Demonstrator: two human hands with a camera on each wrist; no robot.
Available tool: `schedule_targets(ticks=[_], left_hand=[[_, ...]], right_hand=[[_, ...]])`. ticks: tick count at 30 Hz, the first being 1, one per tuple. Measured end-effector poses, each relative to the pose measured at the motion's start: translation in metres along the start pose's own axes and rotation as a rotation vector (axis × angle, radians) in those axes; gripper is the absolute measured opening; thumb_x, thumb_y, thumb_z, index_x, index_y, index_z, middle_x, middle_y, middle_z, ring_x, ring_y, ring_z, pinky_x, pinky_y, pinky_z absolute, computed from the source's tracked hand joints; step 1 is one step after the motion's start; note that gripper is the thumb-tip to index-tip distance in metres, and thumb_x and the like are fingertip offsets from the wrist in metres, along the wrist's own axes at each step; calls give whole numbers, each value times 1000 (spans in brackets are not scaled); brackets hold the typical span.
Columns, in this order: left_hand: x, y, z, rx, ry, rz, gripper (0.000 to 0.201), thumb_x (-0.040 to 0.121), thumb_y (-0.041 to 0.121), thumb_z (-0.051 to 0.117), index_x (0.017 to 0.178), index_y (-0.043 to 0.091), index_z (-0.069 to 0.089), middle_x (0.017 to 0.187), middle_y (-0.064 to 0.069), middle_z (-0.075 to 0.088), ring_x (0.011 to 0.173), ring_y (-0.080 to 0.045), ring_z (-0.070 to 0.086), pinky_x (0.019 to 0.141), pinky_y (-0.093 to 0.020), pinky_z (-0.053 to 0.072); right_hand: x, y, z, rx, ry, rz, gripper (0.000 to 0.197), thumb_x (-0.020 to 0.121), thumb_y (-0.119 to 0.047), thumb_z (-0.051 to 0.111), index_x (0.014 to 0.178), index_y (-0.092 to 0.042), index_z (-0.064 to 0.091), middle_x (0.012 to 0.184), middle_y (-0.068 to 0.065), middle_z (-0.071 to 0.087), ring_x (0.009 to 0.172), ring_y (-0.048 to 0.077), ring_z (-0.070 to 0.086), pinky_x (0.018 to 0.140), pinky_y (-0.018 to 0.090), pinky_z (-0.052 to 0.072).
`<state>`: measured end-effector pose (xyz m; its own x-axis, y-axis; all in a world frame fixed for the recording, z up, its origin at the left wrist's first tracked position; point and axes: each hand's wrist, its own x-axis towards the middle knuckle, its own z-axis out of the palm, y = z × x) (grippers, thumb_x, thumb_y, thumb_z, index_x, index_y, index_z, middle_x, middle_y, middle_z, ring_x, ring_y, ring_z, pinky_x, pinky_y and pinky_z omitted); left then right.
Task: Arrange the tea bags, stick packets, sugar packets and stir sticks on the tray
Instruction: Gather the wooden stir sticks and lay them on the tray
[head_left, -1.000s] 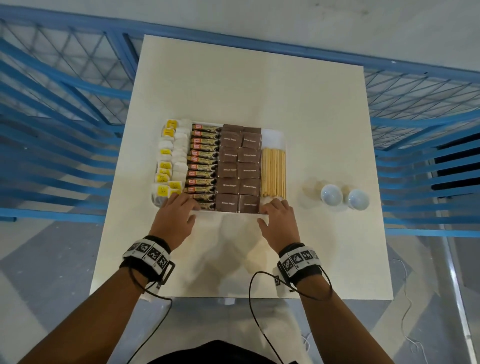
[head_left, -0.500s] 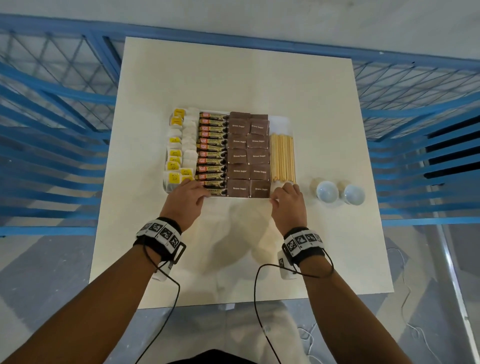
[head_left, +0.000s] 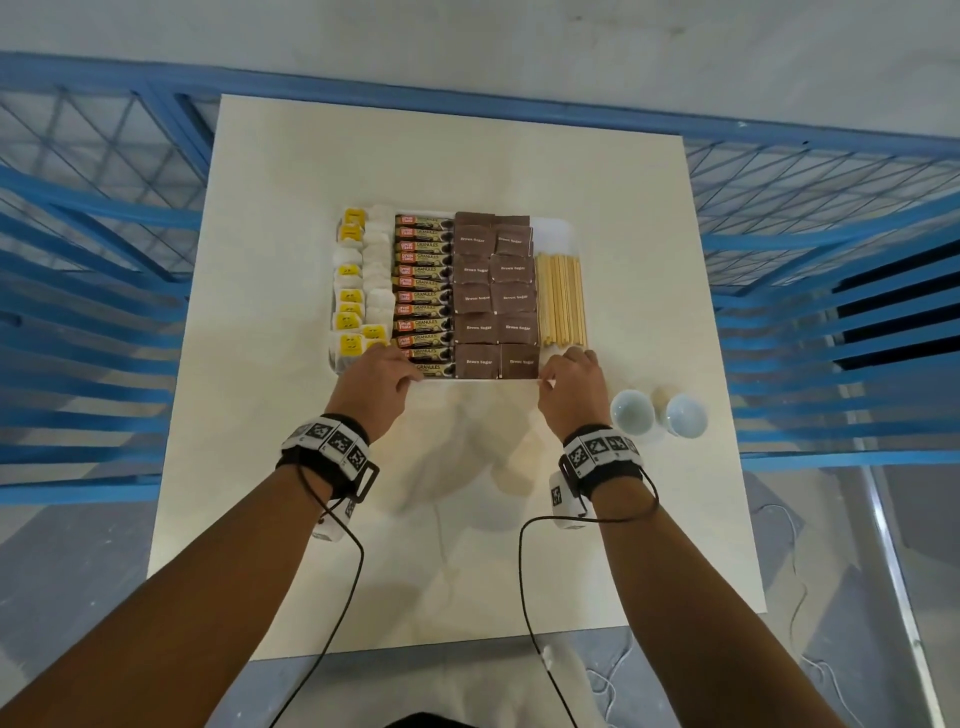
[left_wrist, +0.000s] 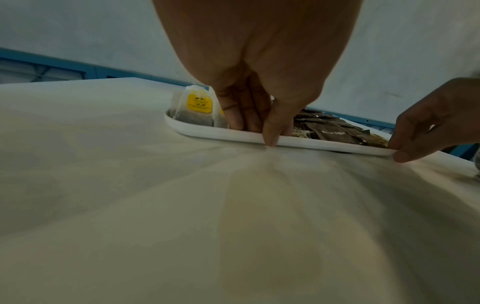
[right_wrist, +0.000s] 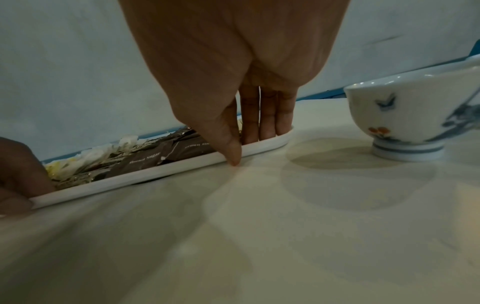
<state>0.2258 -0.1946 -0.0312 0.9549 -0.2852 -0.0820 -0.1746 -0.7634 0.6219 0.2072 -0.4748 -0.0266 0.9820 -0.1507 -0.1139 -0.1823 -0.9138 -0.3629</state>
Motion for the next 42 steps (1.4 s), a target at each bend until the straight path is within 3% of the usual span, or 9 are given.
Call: schedule_targets(ticks=[12, 17, 19, 22, 25, 28, 31, 36, 42], left_hand=[[-6, 18, 4, 64, 60, -18, 11, 86, 4, 70, 94, 11, 75, 98, -7, 69, 98, -29, 61, 81, -45, 55], [-9, 57, 17, -30, 41, 58, 11, 88, 9, 67, 95, 16, 72, 97, 2, 64, 86, -15, 55, 76, -32, 50], [-5, 84, 25, -69, -1, 91, 13, 89, 11, 66, 99, 18, 70, 98, 7, 59, 83, -9, 51, 73, -25, 45], [6, 133, 43, -95, -101, 137, 21, 91, 16, 65, 112, 20, 67, 103, 10, 56, 86, -7, 51, 75, -23, 44], [21, 175, 69, -81, -226, 145, 43, 90, 29, 69, 131, 20, 57, 123, 5, 54, 105, -12, 56, 90, -30, 50], [35, 205, 102, 36, -384, 116, 80, 83, 41, 77, 150, 19, 38, 146, -5, 42, 130, -24, 47, 104, -41, 47], [44, 222, 129, 133, -435, 84, 100, 75, 48, 82, 155, 20, 29, 151, -7, 37, 134, -28, 42, 106, -44, 45], [49, 235, 153, 68, -351, 32, 77, 77, 44, 83, 141, 21, 47, 137, 0, 48, 122, -23, 51, 101, -39, 47], [42, 233, 146, -188, -157, -145, 73, 76, 39, 84, 136, 15, 49, 133, -2, 45, 108, -20, 57, 91, -31, 55]], right_hand=[[-4, 2, -9, 35, -69, -29, 15, 85, -1, 67, 97, -8, 74, 109, 9, 64, 110, 27, 52, 94, 39, 51], [-23, 8, -37, 215, 124, -49, 16, 84, 0, 65, 91, -13, 72, 94, 0, 64, 94, 18, 54, 82, 9, 36], [-33, 18, -54, 271, 217, -51, 16, 84, -1, 64, 90, -14, 72, 88, -3, 63, 88, 14, 54, 78, 5, 35], [-44, 50, -78, 268, 283, -29, 16, 83, -2, 65, 92, -15, 71, 90, -4, 64, 87, 15, 55, 79, 12, 42], [-47, 90, -91, 162, 247, 14, 32, 77, -4, 67, 106, -16, 68, 105, 1, 63, 98, 22, 53, 86, 35, 49], [-44, 124, -98, 7, 49, 64, 64, 70, -14, 77, 131, -19, 56, 125, 8, 53, 111, 31, 46, 95, 40, 43], [-37, 146, -99, -108, -179, 83, 86, 69, -22, 84, 143, -22, 42, 136, 9, 43, 120, 33, 39, 98, 41, 44], [-14, 167, -99, -57, -316, 70, 62, 75, -12, 76, 130, -12, 49, 126, 8, 48, 115, 27, 43, 96, 29, 38], [55, 144, -102, 93, -187, -44, 58, 79, -19, 75, 129, -7, 49, 127, 10, 49, 114, 28, 44, 100, 33, 38]])
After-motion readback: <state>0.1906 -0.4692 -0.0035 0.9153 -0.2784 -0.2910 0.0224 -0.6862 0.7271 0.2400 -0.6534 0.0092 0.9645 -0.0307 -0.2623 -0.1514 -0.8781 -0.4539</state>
